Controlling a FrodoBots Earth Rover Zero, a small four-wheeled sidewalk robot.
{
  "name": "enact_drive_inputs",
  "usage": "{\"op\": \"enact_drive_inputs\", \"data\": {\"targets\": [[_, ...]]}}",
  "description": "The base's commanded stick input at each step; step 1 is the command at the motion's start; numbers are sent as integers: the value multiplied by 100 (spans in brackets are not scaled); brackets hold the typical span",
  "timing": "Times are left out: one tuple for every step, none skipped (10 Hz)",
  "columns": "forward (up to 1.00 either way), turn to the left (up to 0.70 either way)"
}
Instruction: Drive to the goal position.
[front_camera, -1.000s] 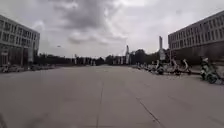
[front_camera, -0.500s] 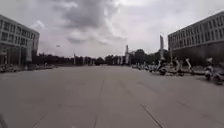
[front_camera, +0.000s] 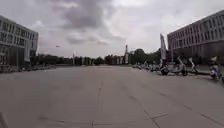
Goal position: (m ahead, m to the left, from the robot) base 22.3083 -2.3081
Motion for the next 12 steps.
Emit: {"op": "enact_drive_inputs", "data": {"targets": [[70,0],[70,0],[70,0],[70,0],[70,0],[70,0],[70,0],[70,0],[70,0],[70,0],[70,0],[70,0]]}}
